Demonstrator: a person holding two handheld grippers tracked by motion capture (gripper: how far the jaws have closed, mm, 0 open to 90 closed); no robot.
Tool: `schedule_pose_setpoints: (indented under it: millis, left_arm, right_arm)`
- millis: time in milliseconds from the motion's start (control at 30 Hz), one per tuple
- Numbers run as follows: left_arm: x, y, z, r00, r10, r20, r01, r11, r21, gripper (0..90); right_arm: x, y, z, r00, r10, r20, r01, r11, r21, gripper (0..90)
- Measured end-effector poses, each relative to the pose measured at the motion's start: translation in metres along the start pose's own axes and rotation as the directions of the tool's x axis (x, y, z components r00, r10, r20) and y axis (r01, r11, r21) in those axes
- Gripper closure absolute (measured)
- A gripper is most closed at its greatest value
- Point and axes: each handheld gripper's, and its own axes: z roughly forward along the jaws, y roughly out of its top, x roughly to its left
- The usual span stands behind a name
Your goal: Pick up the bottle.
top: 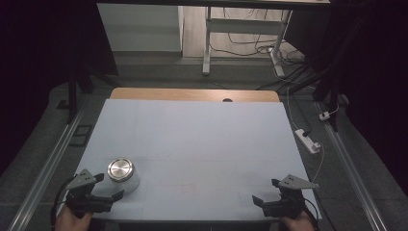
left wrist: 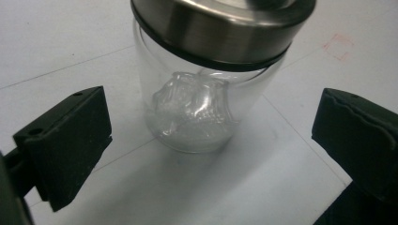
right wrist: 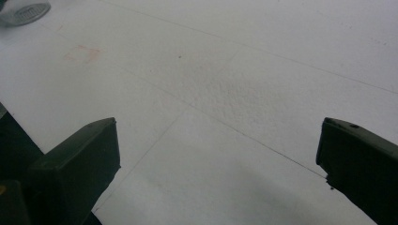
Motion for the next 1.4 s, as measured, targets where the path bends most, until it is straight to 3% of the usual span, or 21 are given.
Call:
schedule_pose_setpoints:
  millis: [200,600,833,1167,1400]
  left_arm:
    - [0.003,0.001,0.003,0.9994,-0.019,-0.03,0.018,0.9998,-0.009,0.0]
    - [0.003,0.007,0.017,0.9978,0.002,-0.066,-0.001,0.9997,0.022,0.0]
    - [0.004,0.012,0.027,0.9984,0.013,-0.055,-0.01,0.9977,0.067,0.0]
    - [0.006,0.016,0.035,0.9985,0.038,-0.038,-0.035,0.9963,0.079,0.0]
    - [0.01,0.021,0.044,0.9987,0.051,0.0,-0.051,0.9948,0.088,0.0]
  right_arm:
    - [0.0,0.0,0.0,1.0,-0.004,-0.002,0.004,1.0,0.002,0.1]
    - [0.0,0.001,0.001,0.9999,-0.008,-0.008,0.008,1.0,0.011,0.2]
    - [0.001,0.001,0.002,0.9998,-0.015,-0.01,0.015,1.0,0.014,0.2]
    - [0.001,0.001,0.002,0.9997,-0.02,-0.012,0.02,1.0,0.018,0.2]
    - [0.001,0.001,0.002,0.9997,-0.023,-0.012,0.024,1.0,0.021,0.2]
